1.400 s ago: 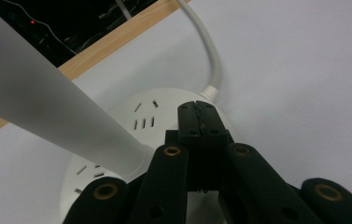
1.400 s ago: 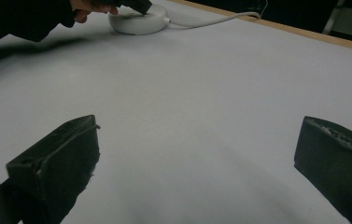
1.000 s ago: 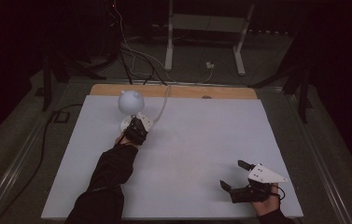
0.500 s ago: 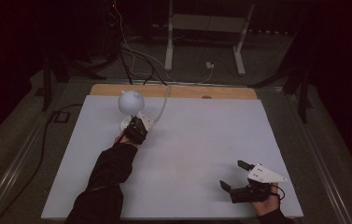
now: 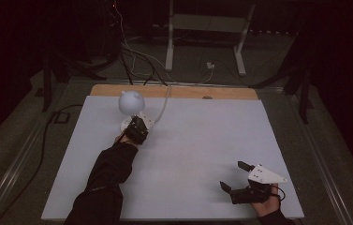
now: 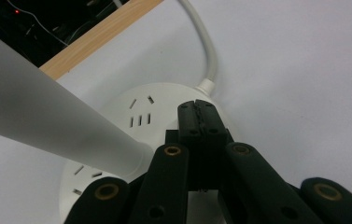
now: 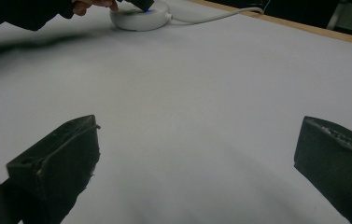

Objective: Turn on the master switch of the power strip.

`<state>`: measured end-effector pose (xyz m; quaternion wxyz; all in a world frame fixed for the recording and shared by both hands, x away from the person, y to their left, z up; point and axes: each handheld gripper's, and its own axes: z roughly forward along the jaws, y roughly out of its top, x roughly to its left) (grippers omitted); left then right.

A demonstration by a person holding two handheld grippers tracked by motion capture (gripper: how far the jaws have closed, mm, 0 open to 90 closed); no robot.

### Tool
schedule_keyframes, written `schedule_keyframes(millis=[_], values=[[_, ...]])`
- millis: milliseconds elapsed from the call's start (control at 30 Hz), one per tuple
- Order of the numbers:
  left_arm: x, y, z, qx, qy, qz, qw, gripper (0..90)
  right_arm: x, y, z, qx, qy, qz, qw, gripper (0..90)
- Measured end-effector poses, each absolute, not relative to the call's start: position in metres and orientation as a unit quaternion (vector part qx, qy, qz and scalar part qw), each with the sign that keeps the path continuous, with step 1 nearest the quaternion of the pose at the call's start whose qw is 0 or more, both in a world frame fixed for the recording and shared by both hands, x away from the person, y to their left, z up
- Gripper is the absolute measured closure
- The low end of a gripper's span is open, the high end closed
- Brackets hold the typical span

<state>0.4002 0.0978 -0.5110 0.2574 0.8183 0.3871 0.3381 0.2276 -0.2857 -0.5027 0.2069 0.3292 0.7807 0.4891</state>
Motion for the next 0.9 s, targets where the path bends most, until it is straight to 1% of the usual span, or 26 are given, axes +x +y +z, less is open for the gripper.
schedule_keyframes(millis=[267, 433, 467, 567, 700, 767, 833, 900], values=[[0.402, 0.095, -0.509, 0.825, 0.386, 0.334, 0.242, 90.0, 0.228, -0.285, -0.503, 0.329, 0.781, 0.489, 0.205, 0.0], [0.406, 0.097, -0.507, 0.831, 0.390, 0.316, 0.239, 90.0, 0.228, -0.285, -0.503, 0.329, 0.782, 0.489, 0.204, 0.0], [0.407, 0.093, -0.506, 0.837, 0.385, 0.317, 0.224, 90.0, 0.228, -0.284, -0.503, 0.329, 0.782, 0.489, 0.204, 0.0], [0.407, 0.090, -0.505, 0.842, 0.377, 0.324, 0.209, 90.0, 0.227, -0.284, -0.502, 0.328, 0.781, 0.491, 0.205, 0.0], [0.410, 0.094, -0.504, 0.838, 0.389, 0.311, 0.222, 90.0, 0.227, -0.284, -0.502, 0.328, 0.781, 0.491, 0.205, 0.0], [0.410, 0.094, -0.504, 0.837, 0.390, 0.313, 0.223, 90.0, 0.227, -0.284, -0.503, 0.327, 0.782, 0.490, 0.204, 0.0], [0.411, 0.094, -0.504, 0.828, 0.392, 0.316, 0.245, 90.0, 0.228, -0.284, -0.503, 0.329, 0.781, 0.491, 0.203, 0.0], [0.411, 0.094, -0.504, 0.827, 0.394, 0.316, 0.248, 90.0, 0.228, -0.284, -0.503, 0.328, 0.781, 0.490, 0.204, 0.0]])
